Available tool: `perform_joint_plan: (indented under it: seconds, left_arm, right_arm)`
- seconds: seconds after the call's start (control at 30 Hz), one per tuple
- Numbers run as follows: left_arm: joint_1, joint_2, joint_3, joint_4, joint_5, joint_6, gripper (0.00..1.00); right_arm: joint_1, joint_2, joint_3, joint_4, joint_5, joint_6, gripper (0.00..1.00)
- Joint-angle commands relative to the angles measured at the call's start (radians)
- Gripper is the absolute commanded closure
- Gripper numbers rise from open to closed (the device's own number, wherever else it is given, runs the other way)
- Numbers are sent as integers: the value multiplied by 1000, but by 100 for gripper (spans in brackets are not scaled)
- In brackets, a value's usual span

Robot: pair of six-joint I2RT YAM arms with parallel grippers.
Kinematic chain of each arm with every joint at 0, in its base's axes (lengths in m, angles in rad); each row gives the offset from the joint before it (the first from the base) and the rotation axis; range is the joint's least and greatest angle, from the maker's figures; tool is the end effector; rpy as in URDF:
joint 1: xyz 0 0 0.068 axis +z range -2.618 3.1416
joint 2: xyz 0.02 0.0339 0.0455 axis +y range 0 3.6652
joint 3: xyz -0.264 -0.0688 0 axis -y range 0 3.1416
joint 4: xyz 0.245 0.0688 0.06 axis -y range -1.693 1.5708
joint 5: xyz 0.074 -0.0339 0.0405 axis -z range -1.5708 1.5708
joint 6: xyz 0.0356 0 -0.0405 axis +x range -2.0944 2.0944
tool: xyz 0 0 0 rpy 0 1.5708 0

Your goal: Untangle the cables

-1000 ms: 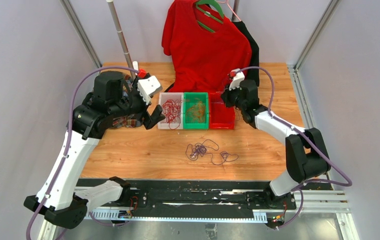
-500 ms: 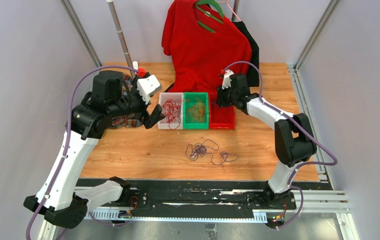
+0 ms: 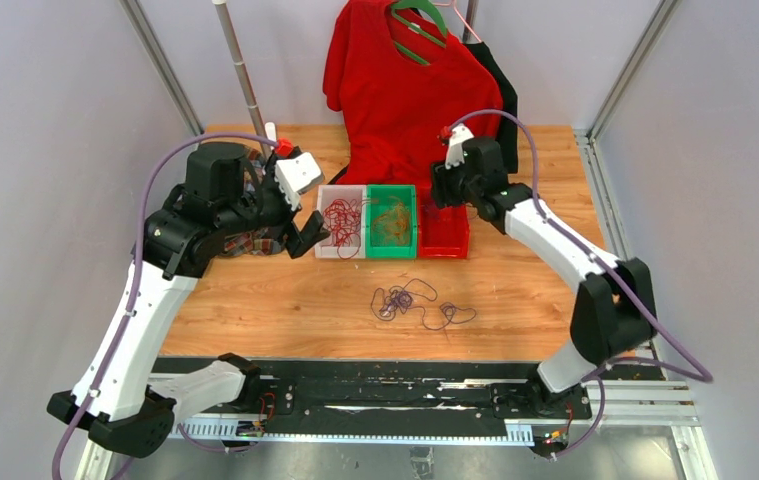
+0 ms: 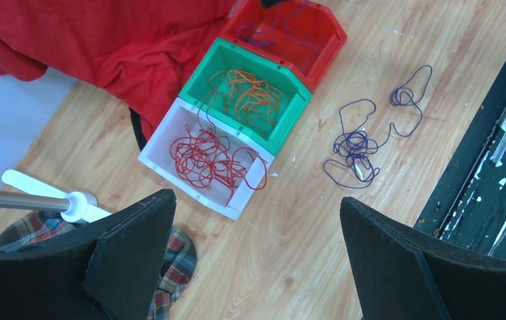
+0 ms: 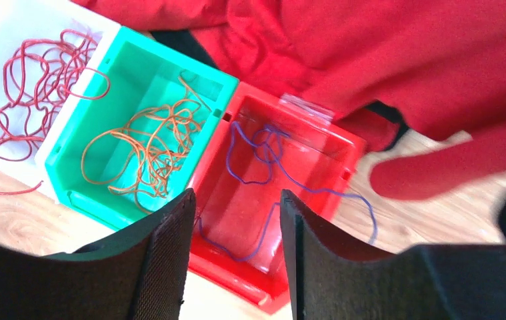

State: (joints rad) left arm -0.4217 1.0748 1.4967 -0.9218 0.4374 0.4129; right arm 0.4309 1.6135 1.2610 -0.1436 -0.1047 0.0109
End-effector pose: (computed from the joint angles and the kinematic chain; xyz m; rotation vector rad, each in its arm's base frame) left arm 0.1640 -0.0901 0.4498 1.0689 1.7497 -0.4571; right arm 0.3420 0.1613 0.2969 -0.4983 2.0255 0.3788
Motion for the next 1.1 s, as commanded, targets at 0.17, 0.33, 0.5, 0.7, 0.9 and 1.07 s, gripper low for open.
perform_joint_plan:
  seconds: [0.17,0.33,0.5,0.7,0.9,1.07]
  left_arm:
    - [7,-45,-182,69,11,126,2]
    - [14,-54,-269,97,18,158,2]
    - [14,-65,-407,127,-19,239,2]
    - [14,-92,-540,172,-16,288,2]
    - [14,-69,-521,152,31,303,2]
    - [14,-69,-486,69,81,358,2]
  right_arm:
    - [301,-315,-354,91,331,48,44]
    - [361,-401,-529,146,150,183,43]
    - [402,-469,-728,243,138,300,43]
    - [461,-470,-838,319,168,364,43]
    - [476,-389,-841,365,173,379,48]
    - [482,-350,-821,369,189,359,75]
